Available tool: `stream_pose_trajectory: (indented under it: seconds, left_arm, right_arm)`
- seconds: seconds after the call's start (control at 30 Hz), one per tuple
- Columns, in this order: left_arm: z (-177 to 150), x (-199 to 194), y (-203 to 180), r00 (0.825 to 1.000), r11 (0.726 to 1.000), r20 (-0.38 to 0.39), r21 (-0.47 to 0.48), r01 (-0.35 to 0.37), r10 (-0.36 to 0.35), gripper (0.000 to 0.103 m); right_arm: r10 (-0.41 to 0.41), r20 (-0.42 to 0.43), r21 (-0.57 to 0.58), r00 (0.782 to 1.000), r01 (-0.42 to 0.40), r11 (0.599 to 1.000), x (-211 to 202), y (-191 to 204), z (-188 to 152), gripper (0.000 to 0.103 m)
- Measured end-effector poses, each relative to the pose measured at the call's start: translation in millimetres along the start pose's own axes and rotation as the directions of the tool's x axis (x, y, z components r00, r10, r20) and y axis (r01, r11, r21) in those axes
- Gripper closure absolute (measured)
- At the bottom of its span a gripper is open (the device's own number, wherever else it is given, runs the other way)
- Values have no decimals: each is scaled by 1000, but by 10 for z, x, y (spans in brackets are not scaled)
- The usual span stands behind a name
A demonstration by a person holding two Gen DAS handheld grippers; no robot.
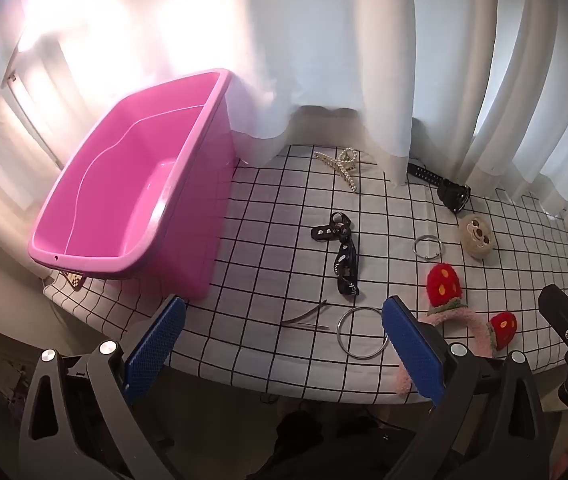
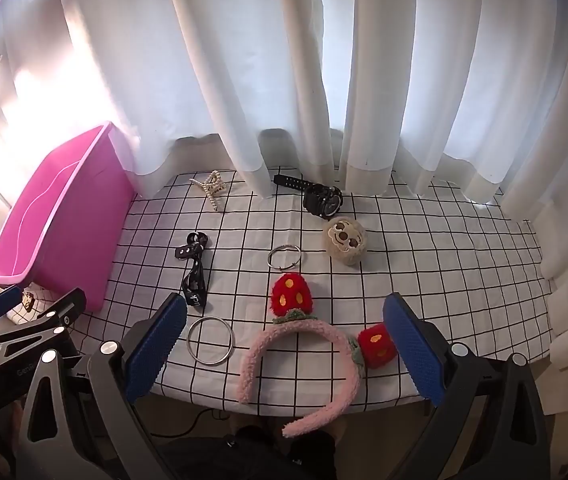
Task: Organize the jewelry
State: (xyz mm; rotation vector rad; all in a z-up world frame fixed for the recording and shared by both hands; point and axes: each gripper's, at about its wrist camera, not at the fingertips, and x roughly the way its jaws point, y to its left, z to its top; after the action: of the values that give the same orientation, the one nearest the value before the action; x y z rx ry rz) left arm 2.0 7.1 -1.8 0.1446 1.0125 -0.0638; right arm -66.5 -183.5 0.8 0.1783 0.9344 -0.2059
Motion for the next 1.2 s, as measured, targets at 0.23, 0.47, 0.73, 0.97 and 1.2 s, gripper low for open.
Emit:
stream_pose_trajectory:
  seconds: [0.23,0.47,0.73,0.97,1.2]
  left_arm:
    - [22,1,-7,1000,1000,-1,-1,-1,1,6]
    - [40,-5,-15,1000,1000,-1,-1,-2,2,6]
    - [69,0,-5,1000,1000,1,-2,-2,2,6]
    - [55,-5,-17,1000,1000,1,-1,-2,2,6]
    - [62,-5,-19,1000,1000,1,-2,-2,2,6]
  right_arm:
    - [2,0,-1,1000,-2,1000,3,18,-4,9]
    - [3,0,0,1000,-3,1000,0,13,-5,9]
    - [3,2,0,1000,-3,1000,-2,35,16,9]
    - [4,2,0,1000,-4,1000,-5,24,21,9]
    - [4,1,0,1000,-4,1000,14,51,53,9]
